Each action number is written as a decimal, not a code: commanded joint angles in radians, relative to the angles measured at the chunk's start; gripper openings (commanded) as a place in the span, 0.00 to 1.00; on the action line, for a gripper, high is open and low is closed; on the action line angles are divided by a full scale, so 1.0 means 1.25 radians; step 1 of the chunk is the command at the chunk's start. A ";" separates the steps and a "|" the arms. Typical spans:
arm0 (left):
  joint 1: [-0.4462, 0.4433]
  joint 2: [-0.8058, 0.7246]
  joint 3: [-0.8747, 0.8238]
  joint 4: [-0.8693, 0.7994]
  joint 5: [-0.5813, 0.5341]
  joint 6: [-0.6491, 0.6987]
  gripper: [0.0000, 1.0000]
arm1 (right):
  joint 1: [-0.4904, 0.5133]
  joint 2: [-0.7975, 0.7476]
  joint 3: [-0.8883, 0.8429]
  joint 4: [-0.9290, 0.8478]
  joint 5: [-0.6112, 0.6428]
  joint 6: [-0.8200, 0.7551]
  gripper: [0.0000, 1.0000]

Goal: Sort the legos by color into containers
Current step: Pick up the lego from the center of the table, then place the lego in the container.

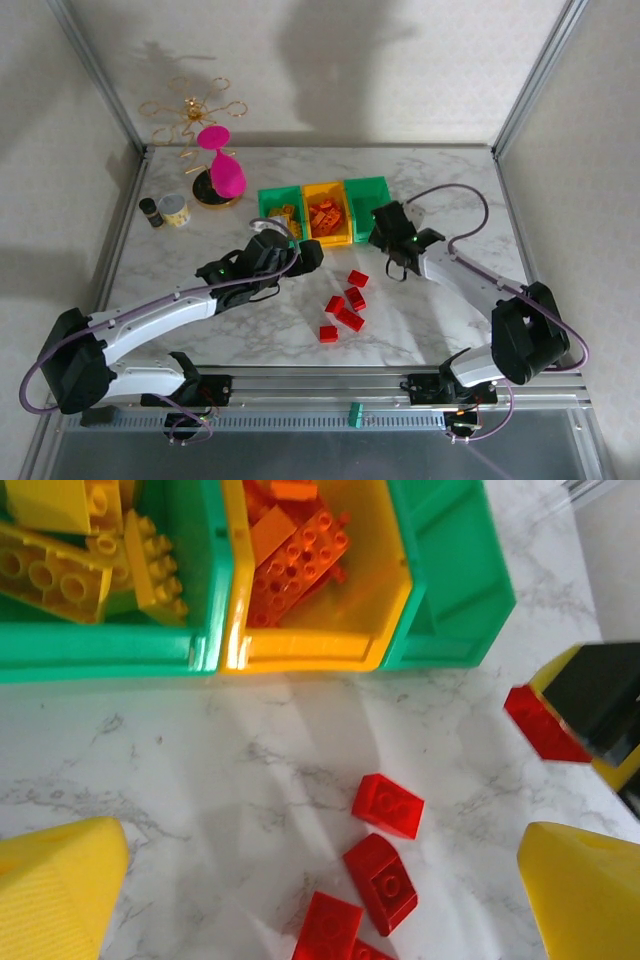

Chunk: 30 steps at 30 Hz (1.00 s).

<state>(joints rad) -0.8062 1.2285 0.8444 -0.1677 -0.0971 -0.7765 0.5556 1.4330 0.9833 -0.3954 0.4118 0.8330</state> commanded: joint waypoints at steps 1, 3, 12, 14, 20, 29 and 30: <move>0.016 0.010 0.045 0.003 -0.029 0.025 1.00 | -0.041 0.045 0.079 0.040 0.025 -0.091 0.59; 0.027 0.021 0.055 0.012 -0.027 0.022 1.00 | -0.064 0.100 0.126 0.067 0.009 -0.117 0.59; 0.061 0.066 0.101 0.028 -0.002 0.038 1.00 | -0.103 0.358 0.355 0.126 -0.042 -0.209 0.59; 0.066 0.070 0.106 0.034 -0.002 0.040 1.00 | -0.103 0.405 0.397 0.128 -0.048 -0.220 0.60; 0.079 0.076 0.107 0.037 0.010 0.037 1.00 | -0.103 0.463 0.456 0.107 -0.058 -0.244 0.73; 0.080 0.043 0.099 0.036 0.065 0.029 1.00 | -0.084 0.350 0.376 0.097 -0.065 -0.274 0.84; 0.079 0.037 0.097 0.033 0.067 0.027 1.00 | -0.080 0.338 0.366 0.086 -0.072 -0.273 0.85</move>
<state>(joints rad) -0.7132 1.3106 0.9520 -0.1310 -0.0425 -0.7471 0.4385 1.9377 1.4643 -0.2619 0.3355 0.5156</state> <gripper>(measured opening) 0.996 0.845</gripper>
